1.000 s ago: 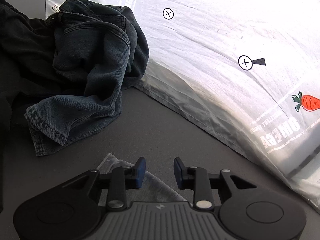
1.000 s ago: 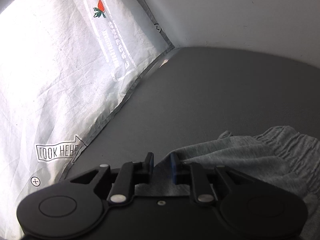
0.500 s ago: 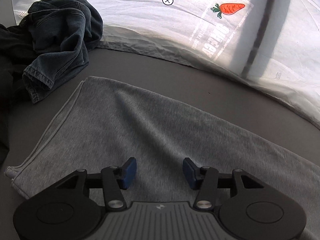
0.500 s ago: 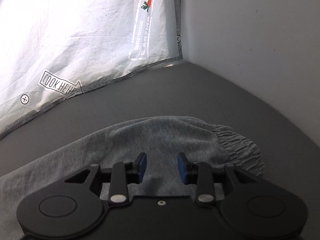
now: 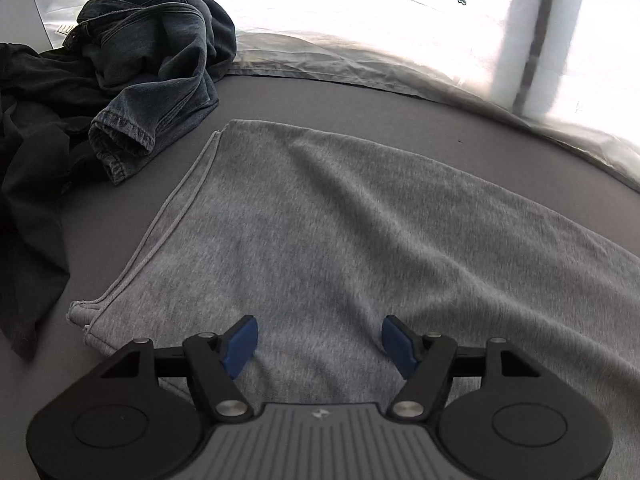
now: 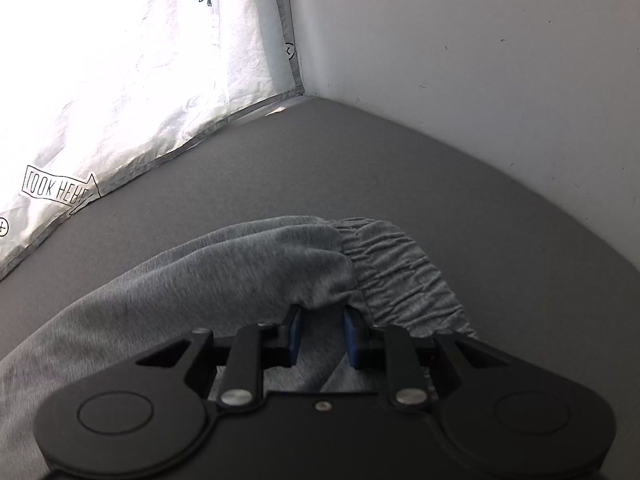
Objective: Fold clothes
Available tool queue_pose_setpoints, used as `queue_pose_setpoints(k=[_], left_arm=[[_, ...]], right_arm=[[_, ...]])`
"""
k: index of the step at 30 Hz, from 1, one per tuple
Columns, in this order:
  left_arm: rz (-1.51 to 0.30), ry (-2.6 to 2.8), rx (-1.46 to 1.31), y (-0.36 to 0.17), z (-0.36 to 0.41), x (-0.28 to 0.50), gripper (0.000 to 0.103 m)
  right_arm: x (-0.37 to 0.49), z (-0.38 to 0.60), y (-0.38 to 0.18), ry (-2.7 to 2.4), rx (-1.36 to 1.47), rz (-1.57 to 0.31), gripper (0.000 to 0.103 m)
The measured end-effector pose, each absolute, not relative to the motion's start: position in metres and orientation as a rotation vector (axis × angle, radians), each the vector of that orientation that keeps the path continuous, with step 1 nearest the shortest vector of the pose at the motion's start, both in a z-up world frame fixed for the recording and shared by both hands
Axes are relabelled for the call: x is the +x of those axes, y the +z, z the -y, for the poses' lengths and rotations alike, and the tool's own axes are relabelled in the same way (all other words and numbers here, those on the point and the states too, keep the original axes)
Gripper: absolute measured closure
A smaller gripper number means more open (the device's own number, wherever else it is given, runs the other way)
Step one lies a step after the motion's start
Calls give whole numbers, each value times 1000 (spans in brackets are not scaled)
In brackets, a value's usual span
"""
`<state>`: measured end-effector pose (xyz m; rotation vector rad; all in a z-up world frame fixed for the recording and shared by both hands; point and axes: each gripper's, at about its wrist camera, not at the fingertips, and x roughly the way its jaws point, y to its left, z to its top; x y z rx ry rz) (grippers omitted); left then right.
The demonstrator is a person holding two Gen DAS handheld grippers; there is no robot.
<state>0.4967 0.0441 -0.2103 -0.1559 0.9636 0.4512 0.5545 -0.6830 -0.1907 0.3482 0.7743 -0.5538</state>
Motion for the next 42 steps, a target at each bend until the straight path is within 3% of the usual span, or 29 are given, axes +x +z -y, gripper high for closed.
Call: queue_pose_setpoints(k=[4, 6, 10, 14, 27, 29, 30, 32, 33, 37, 42], left_arm=[[-966, 471, -189, -206, -46, 474, 33], [-962, 480, -208, -204, -47, 462, 33], [-955, 500, -254, -203, -51, 434, 31], [-952, 526, -320, -208, -65, 407, 30], [-859, 584, -552, -213, -155, 394, 37], [-846, 567, -564, -212, -164, 399, 44], [-849, 561, -570, -212, -167, 401, 54], [-883, 566, -572, -212, -173, 407, 79], [-905, 568, -572, -211, -176, 410, 101], [-924, 539, -659, -199, -185, 409, 101], [-798, 451, -699, -164, -191, 415, 101]], right_arm=[[542, 660, -178, -558, 312, -756, 68], [531, 641, -175, -531, 303, -752, 55], [507, 596, -177, -463, 297, -783, 43], [488, 544, -184, -376, 240, -815, 20], [437, 441, -192, -229, 140, -922, 18], [433, 429, -190, -227, 117, -925, 17], [432, 424, -189, -227, 111, -927, 17], [431, 415, -188, -229, 108, -933, 17], [431, 411, -187, -231, 107, -935, 17], [437, 394, -188, -239, 102, -942, 17], [445, 370, -183, -223, 54, -938, 17]])
